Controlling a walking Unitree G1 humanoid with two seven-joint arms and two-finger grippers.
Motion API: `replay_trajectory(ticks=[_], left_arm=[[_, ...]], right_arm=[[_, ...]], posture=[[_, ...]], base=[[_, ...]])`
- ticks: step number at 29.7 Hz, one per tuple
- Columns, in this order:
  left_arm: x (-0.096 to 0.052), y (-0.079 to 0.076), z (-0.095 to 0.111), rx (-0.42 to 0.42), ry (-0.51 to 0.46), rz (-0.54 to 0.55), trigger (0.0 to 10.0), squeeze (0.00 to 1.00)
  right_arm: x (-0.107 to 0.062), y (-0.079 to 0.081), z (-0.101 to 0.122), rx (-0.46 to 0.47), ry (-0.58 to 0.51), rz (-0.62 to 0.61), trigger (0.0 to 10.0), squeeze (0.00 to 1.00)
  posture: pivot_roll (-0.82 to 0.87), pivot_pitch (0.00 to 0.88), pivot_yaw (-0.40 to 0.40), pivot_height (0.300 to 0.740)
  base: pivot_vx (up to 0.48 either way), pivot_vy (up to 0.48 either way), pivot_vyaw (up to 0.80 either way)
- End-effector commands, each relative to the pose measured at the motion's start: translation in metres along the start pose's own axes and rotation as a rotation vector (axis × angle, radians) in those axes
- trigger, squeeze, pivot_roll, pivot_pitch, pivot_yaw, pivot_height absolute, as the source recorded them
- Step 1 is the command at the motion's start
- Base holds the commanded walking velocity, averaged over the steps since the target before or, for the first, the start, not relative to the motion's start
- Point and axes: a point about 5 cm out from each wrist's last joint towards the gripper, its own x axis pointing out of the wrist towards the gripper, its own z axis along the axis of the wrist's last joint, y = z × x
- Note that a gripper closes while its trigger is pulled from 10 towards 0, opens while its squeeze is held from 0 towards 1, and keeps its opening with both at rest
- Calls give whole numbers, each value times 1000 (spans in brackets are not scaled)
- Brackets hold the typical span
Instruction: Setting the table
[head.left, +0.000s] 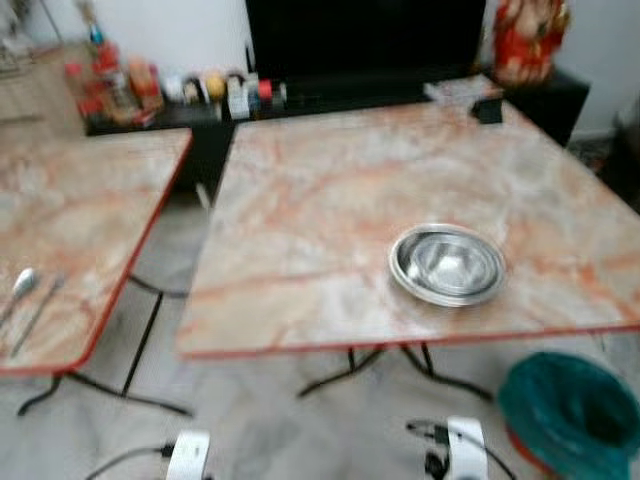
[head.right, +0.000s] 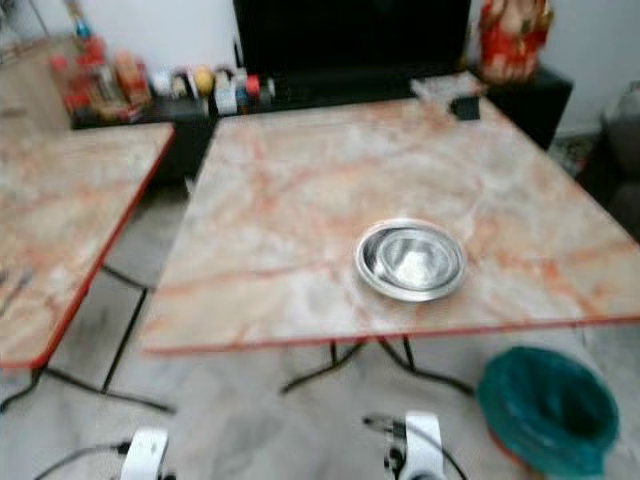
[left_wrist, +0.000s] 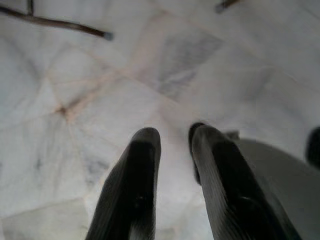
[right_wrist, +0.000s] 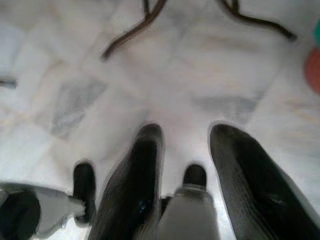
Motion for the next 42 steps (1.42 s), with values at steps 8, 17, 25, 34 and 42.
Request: replay_trajectory(ticks=[8, 17, 25, 34, 42], left_arm=[[-2, 12, -6, -12, 28, 37, 10000, 0], [-2, 16, -2, -23, 22, 53, 10000, 0], [-3, 18, -9, -39, 37, 68, 10000, 0], [-4, 18, -10, -56, 38, 79, 10000, 0], [-4, 19, -10, -62, 36, 85, 10000, 0]], right_arm=[[2, 12, 6, 7, -18, 33, 10000, 0], [2, 10, 8, 25, -26, 21, 10000, 0], [2, 7, 7, 36, -27, 9, 10000, 0], [3, 8, 9, 37, -31, 12, 10000, 0], [3, 8, 9, 36, -30, 11, 10000, 0]], posture=[[27, 0, 61, 740], [29, 0, 68, 740], [39, 0, 68, 740], [45, 0, 63, 740], [45, 0, 64, 740]], base=[[0, 480, 0], [0, 480, 0], [0, 480, 0], [0, 480, 0], [0, 480, 0]])
